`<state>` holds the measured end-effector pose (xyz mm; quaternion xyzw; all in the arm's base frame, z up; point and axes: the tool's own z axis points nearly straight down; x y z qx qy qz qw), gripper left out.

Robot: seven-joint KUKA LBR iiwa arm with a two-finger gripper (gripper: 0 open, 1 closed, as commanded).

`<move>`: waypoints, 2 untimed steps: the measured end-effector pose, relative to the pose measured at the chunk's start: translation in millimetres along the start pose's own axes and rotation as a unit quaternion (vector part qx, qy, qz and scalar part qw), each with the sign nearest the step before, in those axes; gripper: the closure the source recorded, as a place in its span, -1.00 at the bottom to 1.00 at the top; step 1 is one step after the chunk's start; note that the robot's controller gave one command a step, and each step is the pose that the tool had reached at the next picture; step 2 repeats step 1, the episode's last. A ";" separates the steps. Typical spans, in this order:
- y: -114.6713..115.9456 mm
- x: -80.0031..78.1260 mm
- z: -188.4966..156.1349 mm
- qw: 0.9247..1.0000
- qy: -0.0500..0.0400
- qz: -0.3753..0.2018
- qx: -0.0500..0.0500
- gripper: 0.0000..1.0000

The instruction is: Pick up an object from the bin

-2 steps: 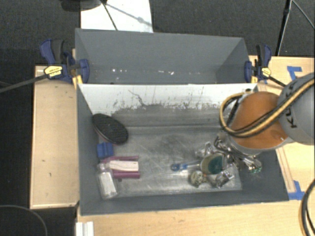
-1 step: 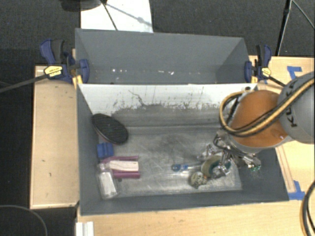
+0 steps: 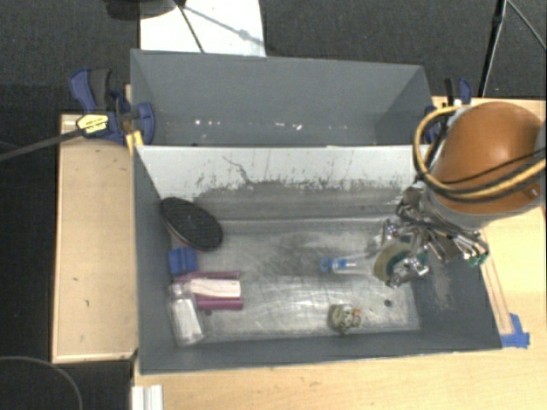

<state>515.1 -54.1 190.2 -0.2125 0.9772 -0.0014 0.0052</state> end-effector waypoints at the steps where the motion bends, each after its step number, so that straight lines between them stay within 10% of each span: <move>1: -10.5 0.3 -82.2 1.000 0.000 0.016 0.001 1.00; 2: -10.5 0.3 -82.2 1.000 0.000 0.016 0.001 1.00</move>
Offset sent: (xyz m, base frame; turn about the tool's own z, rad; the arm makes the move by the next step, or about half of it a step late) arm 0.0011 -0.0091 0.0770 0.0275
